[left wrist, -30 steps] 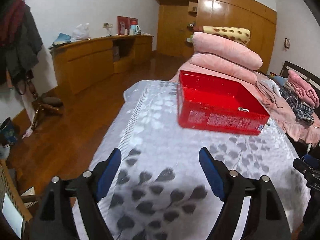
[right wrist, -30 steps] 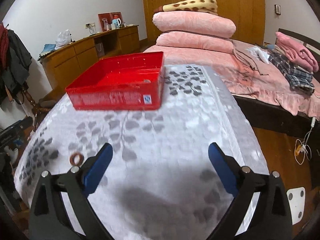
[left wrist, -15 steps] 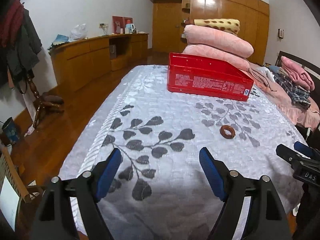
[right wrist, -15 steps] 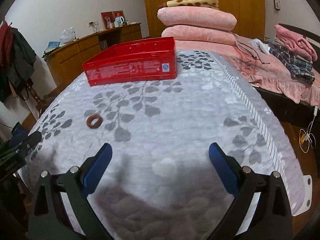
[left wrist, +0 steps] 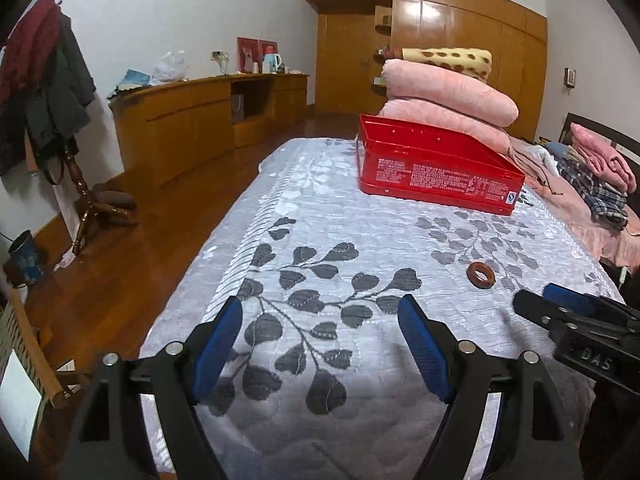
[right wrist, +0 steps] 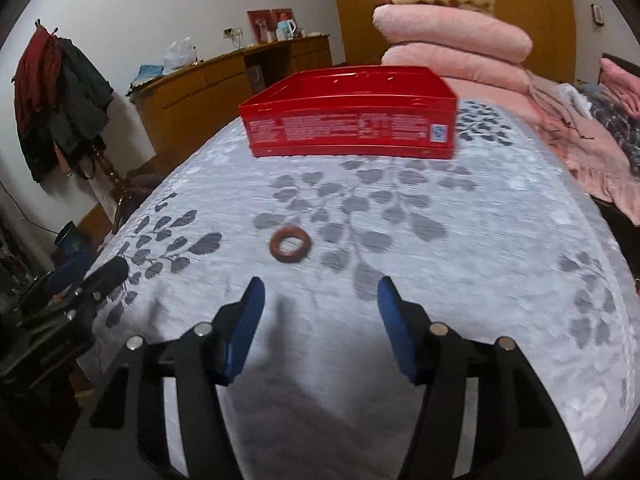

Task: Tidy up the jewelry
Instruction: 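Move both open tools back toward the small brown ring on the bed, then close the right tool on the small brown ring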

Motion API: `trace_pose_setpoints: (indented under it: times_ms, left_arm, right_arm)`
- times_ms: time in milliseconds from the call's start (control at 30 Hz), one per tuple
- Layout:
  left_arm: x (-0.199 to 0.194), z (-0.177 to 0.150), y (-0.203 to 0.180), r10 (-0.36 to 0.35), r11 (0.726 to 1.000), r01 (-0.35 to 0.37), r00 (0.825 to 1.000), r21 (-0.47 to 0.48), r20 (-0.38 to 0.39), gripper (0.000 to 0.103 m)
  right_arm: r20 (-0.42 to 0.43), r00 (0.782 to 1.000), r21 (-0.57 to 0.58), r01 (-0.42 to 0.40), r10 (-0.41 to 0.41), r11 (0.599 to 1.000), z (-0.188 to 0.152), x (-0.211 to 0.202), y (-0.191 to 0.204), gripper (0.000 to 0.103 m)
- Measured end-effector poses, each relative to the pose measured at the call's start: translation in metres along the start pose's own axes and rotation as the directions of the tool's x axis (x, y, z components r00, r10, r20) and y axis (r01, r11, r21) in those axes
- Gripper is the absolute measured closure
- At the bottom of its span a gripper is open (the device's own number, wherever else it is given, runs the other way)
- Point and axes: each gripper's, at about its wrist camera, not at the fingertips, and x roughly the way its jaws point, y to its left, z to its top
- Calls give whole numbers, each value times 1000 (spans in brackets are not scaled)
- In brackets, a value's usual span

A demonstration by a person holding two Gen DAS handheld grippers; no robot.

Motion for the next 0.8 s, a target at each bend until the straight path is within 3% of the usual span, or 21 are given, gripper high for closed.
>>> trace_pose_setpoints:
  times_ms: [300,800]
  left_arm:
    - [15,5,6,-17,1000,17,999,-18,-36,28]
    - [28,12,5,-28,999,27,997,-18,-67,36]
  right_arm:
    - [-65,998,-22,5,-6,1000,13,30,15,67]
    - [-60,998,-27,17,-19,999,19,34,15,75]
